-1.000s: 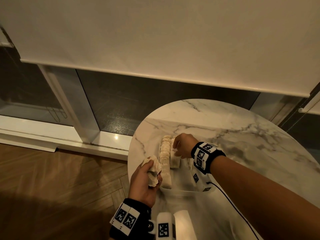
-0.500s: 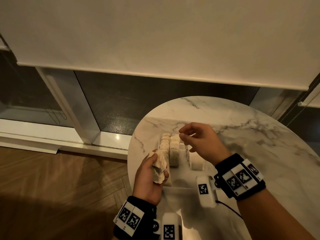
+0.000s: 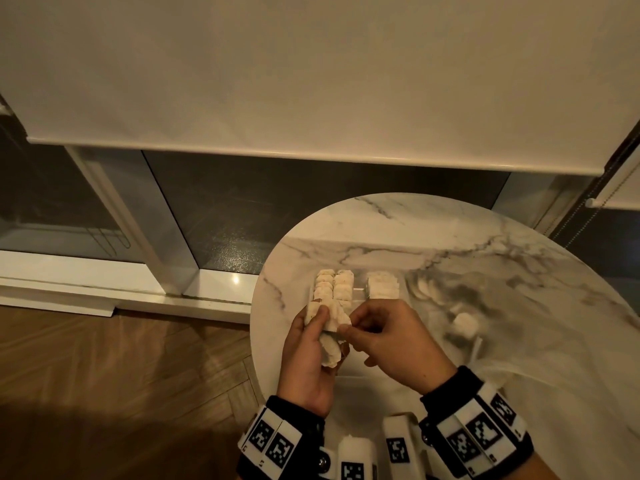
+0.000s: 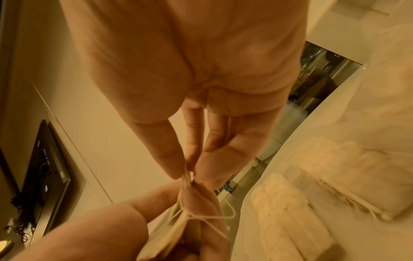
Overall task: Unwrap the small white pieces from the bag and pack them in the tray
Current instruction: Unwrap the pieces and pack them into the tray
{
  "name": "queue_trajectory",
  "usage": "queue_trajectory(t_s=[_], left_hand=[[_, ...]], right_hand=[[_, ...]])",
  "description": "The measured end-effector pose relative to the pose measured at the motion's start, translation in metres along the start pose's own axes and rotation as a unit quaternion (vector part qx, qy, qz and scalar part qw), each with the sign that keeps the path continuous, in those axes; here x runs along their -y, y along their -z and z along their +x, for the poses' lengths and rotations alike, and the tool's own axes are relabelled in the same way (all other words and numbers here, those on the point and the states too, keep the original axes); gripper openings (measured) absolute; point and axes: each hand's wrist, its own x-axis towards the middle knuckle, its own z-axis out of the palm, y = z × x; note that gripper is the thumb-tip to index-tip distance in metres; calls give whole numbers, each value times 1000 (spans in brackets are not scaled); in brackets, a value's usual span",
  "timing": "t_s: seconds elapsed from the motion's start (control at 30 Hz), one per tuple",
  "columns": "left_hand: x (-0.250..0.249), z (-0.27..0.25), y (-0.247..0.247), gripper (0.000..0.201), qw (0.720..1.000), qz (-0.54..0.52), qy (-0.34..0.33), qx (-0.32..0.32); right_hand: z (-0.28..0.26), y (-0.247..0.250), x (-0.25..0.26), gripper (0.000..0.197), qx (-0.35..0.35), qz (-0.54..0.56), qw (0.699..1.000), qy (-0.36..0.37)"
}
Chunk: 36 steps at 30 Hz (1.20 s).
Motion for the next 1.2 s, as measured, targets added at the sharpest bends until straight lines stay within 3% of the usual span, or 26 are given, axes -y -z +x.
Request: queue_trajectory(t_s=[0.4,0.6,0.8,0.97,1.1,1.2], left_hand=[[-2,10,24,16,997,31,-6,-68],[-7,15,35,16,996,9,5,-87],[-7,17,39,14,996,8,10,-84],[-6,18,41,15,997,1,15,-82],[-4,20,46,15,996,-4,25,-81],[-2,22,48,14,996,-13,27,-83]], right_hand=[[14,21,5,9,-18,6,1000,11],[35,33,8,7,21,-99,995,-12],[53,39,10,13,125,-254,958,-49],[65,31,10,15,151,-342,927,-37],[77,27,10,28,170,-417,893,-16],[85,24,5,25,184,-438,880,-28]])
